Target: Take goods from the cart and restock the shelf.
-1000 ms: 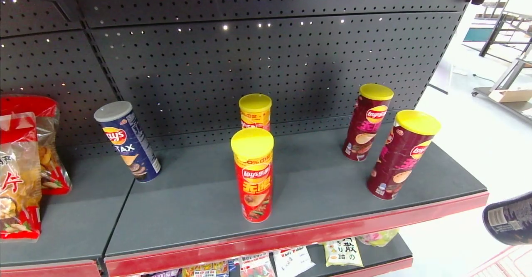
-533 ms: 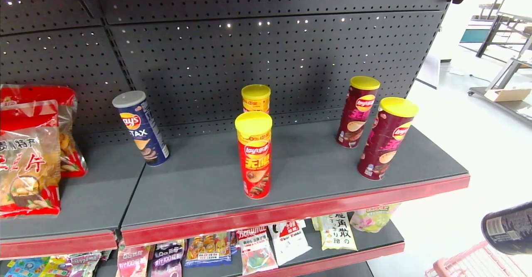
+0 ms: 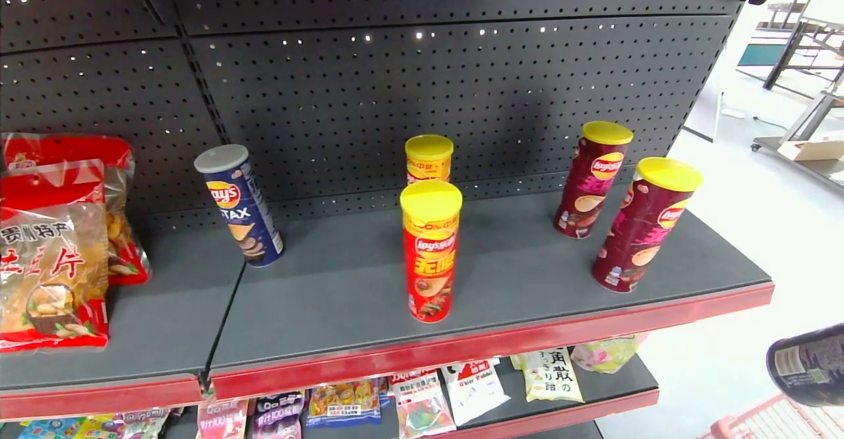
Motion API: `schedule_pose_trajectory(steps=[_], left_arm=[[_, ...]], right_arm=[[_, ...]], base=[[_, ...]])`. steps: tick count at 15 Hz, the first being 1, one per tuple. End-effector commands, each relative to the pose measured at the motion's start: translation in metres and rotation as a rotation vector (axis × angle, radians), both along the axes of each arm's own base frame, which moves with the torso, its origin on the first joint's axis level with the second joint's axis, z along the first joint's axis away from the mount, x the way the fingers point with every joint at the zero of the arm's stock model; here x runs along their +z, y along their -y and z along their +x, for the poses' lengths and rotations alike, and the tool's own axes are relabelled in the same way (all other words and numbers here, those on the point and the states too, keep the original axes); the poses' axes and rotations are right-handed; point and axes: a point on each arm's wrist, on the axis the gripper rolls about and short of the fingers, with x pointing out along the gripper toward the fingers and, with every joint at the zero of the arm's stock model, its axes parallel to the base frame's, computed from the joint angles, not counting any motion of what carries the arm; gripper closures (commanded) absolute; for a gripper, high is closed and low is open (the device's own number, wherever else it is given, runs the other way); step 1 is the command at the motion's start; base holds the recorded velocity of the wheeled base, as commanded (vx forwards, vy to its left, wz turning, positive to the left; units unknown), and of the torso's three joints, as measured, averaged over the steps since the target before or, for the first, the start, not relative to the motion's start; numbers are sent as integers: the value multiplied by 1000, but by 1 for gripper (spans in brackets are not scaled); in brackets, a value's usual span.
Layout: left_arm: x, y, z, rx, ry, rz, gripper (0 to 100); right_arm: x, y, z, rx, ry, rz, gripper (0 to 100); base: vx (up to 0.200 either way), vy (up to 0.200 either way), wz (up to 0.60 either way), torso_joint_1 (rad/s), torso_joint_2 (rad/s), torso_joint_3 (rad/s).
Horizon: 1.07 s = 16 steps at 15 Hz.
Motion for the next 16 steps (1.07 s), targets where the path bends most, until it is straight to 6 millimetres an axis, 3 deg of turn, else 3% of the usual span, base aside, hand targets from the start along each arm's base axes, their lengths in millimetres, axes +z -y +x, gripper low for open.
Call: schedule_pose_trajectory(steps=[1,14,16], left_arm=[[0,0,0,1,1,-1,0],[0,0,0,0,1,1,0],[0,0,0,0,1,-1,0]], right_arm=[[0,0,1,1,-4,0,100],[0,0,2,4,-13,-2,100],[0,0,3,4,-14,-2,100]], base=[[0,200,0,2,-2,2],[0,200,0,0,3,0],[0,0,0,0,0,0]])
